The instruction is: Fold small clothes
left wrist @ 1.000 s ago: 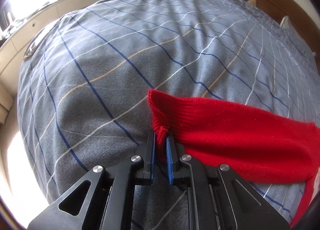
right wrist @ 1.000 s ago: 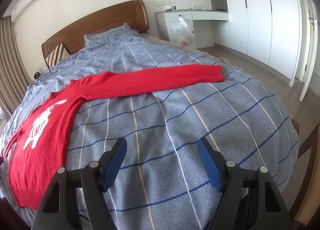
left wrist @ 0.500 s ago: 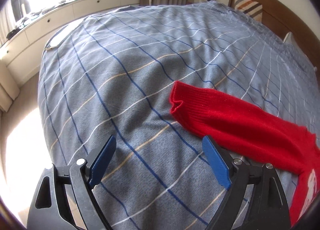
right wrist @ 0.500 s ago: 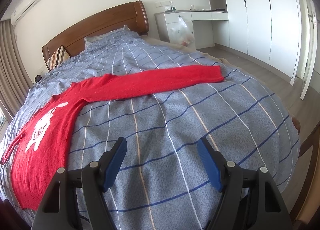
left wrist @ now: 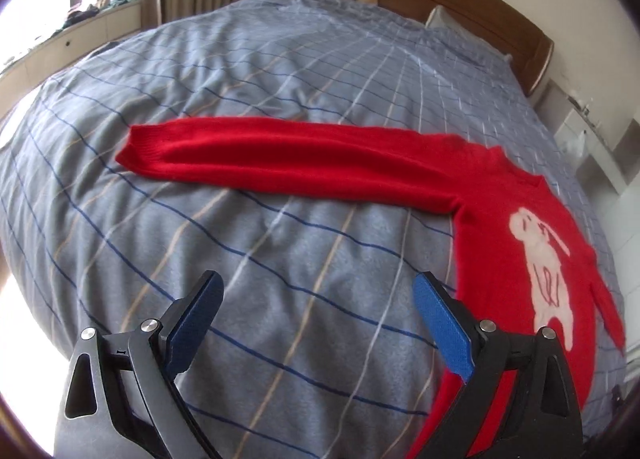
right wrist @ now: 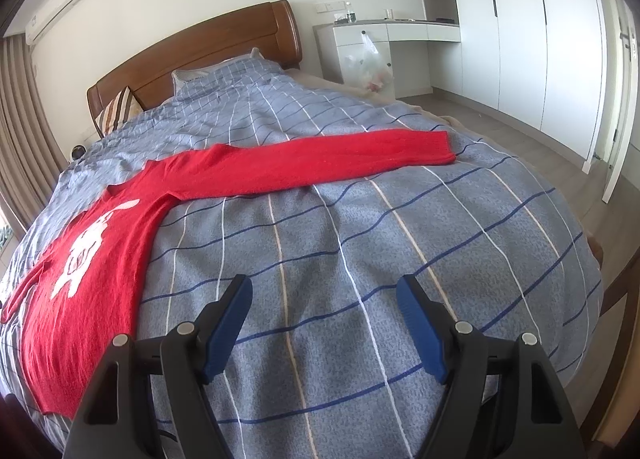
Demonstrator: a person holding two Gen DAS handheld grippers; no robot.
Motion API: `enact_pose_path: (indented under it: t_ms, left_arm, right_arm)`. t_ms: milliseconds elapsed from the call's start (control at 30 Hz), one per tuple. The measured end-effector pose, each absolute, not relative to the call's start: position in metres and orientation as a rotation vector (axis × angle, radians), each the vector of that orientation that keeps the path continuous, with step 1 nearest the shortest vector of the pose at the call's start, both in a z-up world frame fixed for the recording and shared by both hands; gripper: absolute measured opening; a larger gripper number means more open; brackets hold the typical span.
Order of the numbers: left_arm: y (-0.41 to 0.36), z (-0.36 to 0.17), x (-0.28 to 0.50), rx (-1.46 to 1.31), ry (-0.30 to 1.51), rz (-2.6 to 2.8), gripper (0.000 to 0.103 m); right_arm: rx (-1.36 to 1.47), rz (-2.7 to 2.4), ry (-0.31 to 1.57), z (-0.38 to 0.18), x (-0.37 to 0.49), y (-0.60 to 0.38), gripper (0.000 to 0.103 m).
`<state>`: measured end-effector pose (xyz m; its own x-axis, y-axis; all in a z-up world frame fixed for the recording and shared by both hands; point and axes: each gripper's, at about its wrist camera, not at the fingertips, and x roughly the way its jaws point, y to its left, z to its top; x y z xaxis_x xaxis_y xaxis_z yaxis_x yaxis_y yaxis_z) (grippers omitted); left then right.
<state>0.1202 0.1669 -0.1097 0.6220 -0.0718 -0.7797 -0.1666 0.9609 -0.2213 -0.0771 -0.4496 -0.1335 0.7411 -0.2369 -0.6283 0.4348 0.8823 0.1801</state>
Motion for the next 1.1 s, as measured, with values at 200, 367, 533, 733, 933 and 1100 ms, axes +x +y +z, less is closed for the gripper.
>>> enact_pose_path:
  t_ms: [200,367,533,733,933,1100]
  left_arm:
    - [0.144,-0.148,0.124,-0.22,0.952,0.072,0.098]
    - [0.137,-0.151,0.123,-0.138,0.947,0.05,0.102]
    - [0.134,-0.155,0.119,-0.103,0.924,0.056,0.103]
    - [0.132,-0.157,0.118,-0.082,0.928,0.076,0.103]
    - [0.131,-0.158,0.116,-0.084,0.908,0.067,0.103]
    - [0.129,-0.158,0.112,-0.058,0.901,0.05,0.103]
  right_arm:
    - [0.328,-0.372,0.637,-0.134,-0.078,-0.449,0.074]
    - [0.35,-0.373,0.65,-0.136,-0.076,-0.452,0.075]
    - [0.339,-0.362,0.66,-0.138,-0.073,-0.449,0.075]
    - [0.346,-0.364,0.666,-0.139,-0.073,-0.449,0.075]
    - [0.35,-0.361,0.669,-0.14,-0.072,-0.45,0.075]
    - [0.358,-0.36,0.669,-0.14,-0.073,-0.452,0.075]
